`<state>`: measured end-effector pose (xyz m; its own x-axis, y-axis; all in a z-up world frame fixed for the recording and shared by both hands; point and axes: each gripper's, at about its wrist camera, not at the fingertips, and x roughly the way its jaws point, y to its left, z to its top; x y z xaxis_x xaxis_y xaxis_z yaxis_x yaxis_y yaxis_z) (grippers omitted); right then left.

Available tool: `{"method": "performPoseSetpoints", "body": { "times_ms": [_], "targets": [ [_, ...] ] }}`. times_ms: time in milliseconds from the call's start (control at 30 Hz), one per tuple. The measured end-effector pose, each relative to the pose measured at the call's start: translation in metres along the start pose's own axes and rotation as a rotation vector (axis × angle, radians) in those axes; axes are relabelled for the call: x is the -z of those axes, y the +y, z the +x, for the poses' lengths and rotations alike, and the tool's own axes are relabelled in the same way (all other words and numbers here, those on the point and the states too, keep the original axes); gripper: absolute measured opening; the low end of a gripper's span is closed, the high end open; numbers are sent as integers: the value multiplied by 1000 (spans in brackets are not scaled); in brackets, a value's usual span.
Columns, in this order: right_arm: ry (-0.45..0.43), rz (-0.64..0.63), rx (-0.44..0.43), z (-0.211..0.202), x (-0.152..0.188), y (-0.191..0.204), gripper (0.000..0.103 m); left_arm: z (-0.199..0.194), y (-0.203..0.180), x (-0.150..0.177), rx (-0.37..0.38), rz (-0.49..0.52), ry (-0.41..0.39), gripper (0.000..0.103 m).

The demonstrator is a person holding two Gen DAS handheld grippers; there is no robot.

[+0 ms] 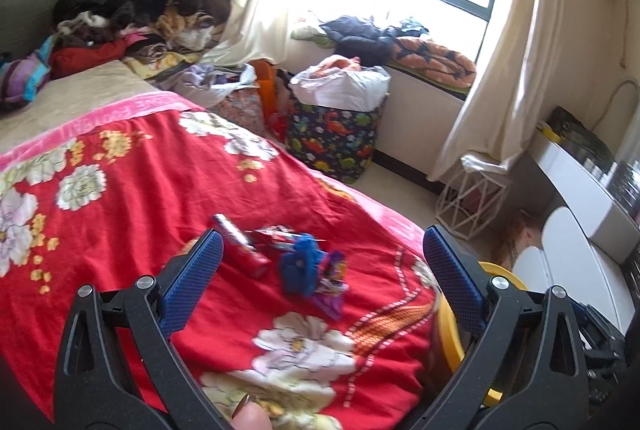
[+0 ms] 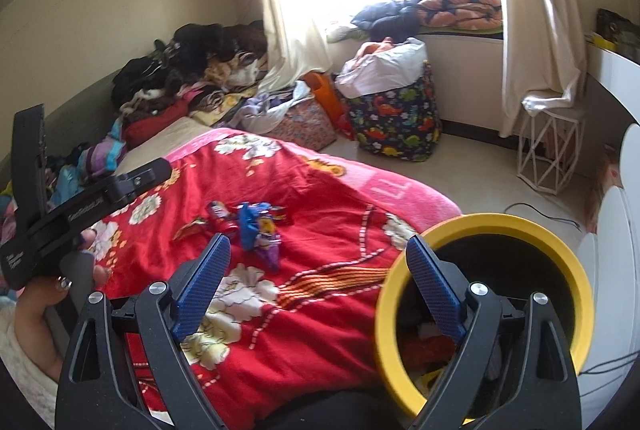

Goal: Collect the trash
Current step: 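Move both grippers back to the remaining wrappers and glove on the bedspread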

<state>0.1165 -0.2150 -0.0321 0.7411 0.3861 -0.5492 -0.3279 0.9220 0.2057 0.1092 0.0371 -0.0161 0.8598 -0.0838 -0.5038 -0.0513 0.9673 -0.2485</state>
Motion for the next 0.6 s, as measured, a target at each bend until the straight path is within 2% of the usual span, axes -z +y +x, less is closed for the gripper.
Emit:
{"method": "performPoseSetpoints", "body": {
  "times_ms": [333, 533, 600],
  "targets": [
    [48, -77, -101, 32, -5, 39, 86, 5, 55, -4, -124, -75, 16, 92],
    [94, -109, -155, 57, -6, 60, 75, 12, 80, 1, -168, -107, 44, 92],
    [118, -118, -165, 67, -6, 65, 68, 15, 86, 4, -172, -116, 53, 92]
  ]
}}
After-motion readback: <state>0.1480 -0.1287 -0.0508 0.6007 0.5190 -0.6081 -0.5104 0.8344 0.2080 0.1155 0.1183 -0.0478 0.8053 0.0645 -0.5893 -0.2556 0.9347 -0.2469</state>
